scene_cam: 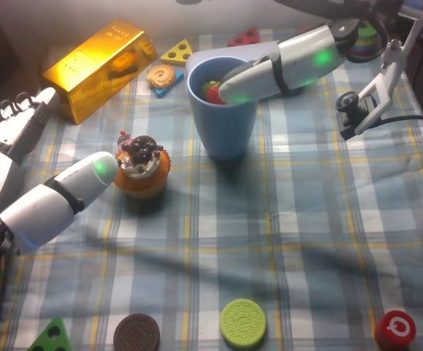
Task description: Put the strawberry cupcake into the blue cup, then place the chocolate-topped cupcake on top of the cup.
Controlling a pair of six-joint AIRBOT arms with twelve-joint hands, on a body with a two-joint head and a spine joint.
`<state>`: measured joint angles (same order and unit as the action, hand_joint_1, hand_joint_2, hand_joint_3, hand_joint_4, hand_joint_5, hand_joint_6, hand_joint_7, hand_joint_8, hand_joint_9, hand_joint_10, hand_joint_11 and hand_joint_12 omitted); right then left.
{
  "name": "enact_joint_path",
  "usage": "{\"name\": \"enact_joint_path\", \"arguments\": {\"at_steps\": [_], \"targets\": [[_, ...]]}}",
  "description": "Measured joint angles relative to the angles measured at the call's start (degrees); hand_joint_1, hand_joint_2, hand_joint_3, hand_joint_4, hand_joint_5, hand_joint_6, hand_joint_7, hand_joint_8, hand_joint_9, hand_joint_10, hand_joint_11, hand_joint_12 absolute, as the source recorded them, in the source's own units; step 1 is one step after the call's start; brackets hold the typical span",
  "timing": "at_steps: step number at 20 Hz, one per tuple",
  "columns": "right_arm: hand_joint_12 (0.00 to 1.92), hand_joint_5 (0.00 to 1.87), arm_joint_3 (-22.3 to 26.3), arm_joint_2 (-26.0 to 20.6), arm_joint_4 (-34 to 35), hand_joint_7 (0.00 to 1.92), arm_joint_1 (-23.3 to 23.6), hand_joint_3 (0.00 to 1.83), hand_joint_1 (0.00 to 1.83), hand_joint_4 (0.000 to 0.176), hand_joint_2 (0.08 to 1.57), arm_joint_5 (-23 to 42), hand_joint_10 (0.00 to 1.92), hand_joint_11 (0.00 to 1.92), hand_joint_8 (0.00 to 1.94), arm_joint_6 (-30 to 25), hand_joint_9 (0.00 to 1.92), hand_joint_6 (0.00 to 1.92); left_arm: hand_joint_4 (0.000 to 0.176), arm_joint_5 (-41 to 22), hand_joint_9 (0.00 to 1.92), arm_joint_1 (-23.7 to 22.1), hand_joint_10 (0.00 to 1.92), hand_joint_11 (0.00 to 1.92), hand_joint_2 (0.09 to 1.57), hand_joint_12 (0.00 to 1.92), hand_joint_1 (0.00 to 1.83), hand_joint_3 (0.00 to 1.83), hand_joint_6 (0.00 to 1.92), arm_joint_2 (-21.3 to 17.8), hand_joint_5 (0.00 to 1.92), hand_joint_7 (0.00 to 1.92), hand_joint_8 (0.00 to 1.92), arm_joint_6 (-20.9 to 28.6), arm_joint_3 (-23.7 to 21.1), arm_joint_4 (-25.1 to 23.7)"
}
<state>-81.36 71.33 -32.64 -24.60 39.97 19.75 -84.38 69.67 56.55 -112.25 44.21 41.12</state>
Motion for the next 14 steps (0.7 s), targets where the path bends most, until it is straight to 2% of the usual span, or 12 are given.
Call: {"name": "enact_joint_path", "arguments": {"at_steps": [2, 4, 5, 6, 7, 8, 9, 10, 11, 12, 13, 14], "targets": [[1.29, 0.39, 0.0, 0.0, 0.0, 0.42, 0.0, 0.00, 0.36, 0.000, 0.84, 0.0, 0.00, 0.01, 0.00, 0.0, 0.42, 0.00, 0.060, 0.0, 0.03, 0.0, 0.01, 0.00, 0.94, 0.00, 0.00, 0.00, 0.00, 0.0, 0.09, 0.09, 0.00, 0.0, 0.0, 0.0], [1.11, 0.42, 0.0, 0.0, 0.0, 0.30, 0.0, 0.01, 0.18, 0.000, 1.01, 0.0, 0.00, 0.06, 0.00, 0.0, 0.37, 0.00, 0.061, 0.0, 0.03, 0.0, 0.00, 0.00, 0.95, 0.00, 0.00, 0.00, 0.00, 0.0, 0.08, 0.08, 0.00, 0.0, 0.0, 0.0], [1.06, 0.22, -0.1, 0.0, 0.0, 0.25, 0.0, 0.00, 0.31, 0.008, 0.90, 0.0, 0.00, 0.02, 0.00, 0.0, 0.33, 0.00, 0.052, 0.0, 0.03, 0.0, 0.00, 0.00, 0.95, 0.00, 0.00, 0.00, 0.00, 0.0, 0.08, 0.08, 0.00, 0.0, 0.0, 0.0], [1.03, 0.16, -0.1, 0.0, 0.1, 0.28, 0.0, 0.00, 0.35, 0.028, 0.77, 0.0, 0.00, 0.06, 0.00, 0.0, 0.35, 0.00, 0.049, 0.0, 0.03, 0.0, 0.01, 0.00, 0.94, 0.00, 0.00, 0.00, 0.00, 0.0, 0.09, 0.09, 0.00, 0.0, 0.0, 0.0], [0.93, 0.08, -0.1, 0.0, 0.1, 0.23, 0.0, 0.00, 0.40, 0.026, 0.82, 0.0, 0.00, 0.03, 0.00, 0.5, 0.28, 0.00, 0.039, 0.1, 0.04, 0.0, 0.01, 0.00, 0.95, 0.00, 0.00, 0.00, 0.01, 0.0, 0.09, 0.09, 0.00, 0.0, 0.0, 0.0], [0.76, 0.02, -0.1, 0.0, 0.3, 0.15, 0.0, 0.01, 0.45, 0.070, 0.89, 0.0, 0.00, 0.01, 0.00, 0.9, 0.17, 0.00, 0.052, 0.1, 0.04, 0.0, 0.01, 0.00, 0.94, 0.00, 0.00, 0.00, 0.00, -0.1, 0.09, 0.10, 0.01, 0.0, 0.0, -0.1], [0.53, 0.00, 0.5, -0.6, 0.7, 0.06, -0.2, 0.00, 0.38, 0.092, 0.89, -0.3, 0.00, 0.00, 0.00, 1.5, 0.07, 0.00, 0.065, 0.4, 0.04, 0.0, 0.00, 0.00, 0.94, 0.00, 0.00, 0.00, 0.00, -0.4, 0.08, 0.10, 0.00, 0.0, 0.0, -0.3], [0.39, 0.00, 1.7, -2.0, 1.6, 0.03, -0.4, 0.00, 0.31, 0.096, 0.89, -0.3, 0.00, 0.00, 0.00, 1.9, 0.04, 0.00, 0.076, 0.4, 0.03, -0.2, 0.00, 0.00, 0.92, 0.00, 0.00, 0.00, 0.00, -0.4, 0.07, 0.08, 0.00, 0.0, 0.0, -0.3], [0.20, 0.00, 3.3, -4.2, 1.4, 0.01, -0.6, 0.01, 0.31, 0.131, 0.92, -0.4, 0.00, 0.00, 0.00, 2.8, 0.01, 0.00, 0.079, 0.5, 0.04, -0.3, 0.01, 0.00, 0.90, 0.00, 0.00, 0.00, 0.00, -0.4, 0.08, 0.09, 0.01, 0.0, 0.3, -0.3], [0.04, 0.00, 5.2, -6.7, 2.1, 0.00, -1.0, 0.01, 0.34, 0.135, 0.96, -0.2, 0.00, 0.00, 0.00, 3.6, 0.00, 0.00, 0.066, 1.1, 0.06, -0.4, 0.01, 0.00, 0.89, 0.00, 0.00, 0.00, 0.01, -0.4, 0.10, 0.11, 0.01, 0.0, 0.6, 0.0], [0.01, 0.00, 7.4, -9.7, 4.7, 0.00, -1.9, 0.01, 0.38, 0.144, 0.97, 0.5, 0.00, 0.00, 0.00, 6.6, 0.00, 0.00, 0.067, 1.9, 0.06, -0.8, 0.01, 0.00, 0.89, 0.00, 0.00, 0.00, 0.01, -0.4, 0.10, 0.11, 0.01, 0.1, 1.0, 0.2], [0.00, 0.00, 8.9, -11.6, 7.1, 0.00, -3.1, 0.01, 0.41, 0.110, 0.98, 0.8, 0.00, 0.00, 0.00, 9.5, 0.00, 0.00, 0.089, 2.2, 0.04, -1.0, 0.00, 0.00, 0.86, 0.00, 0.00, 0.00, 0.00, -0.5, 0.08, 0.10, 0.00, 0.1, 1.0, 0.2]]}}
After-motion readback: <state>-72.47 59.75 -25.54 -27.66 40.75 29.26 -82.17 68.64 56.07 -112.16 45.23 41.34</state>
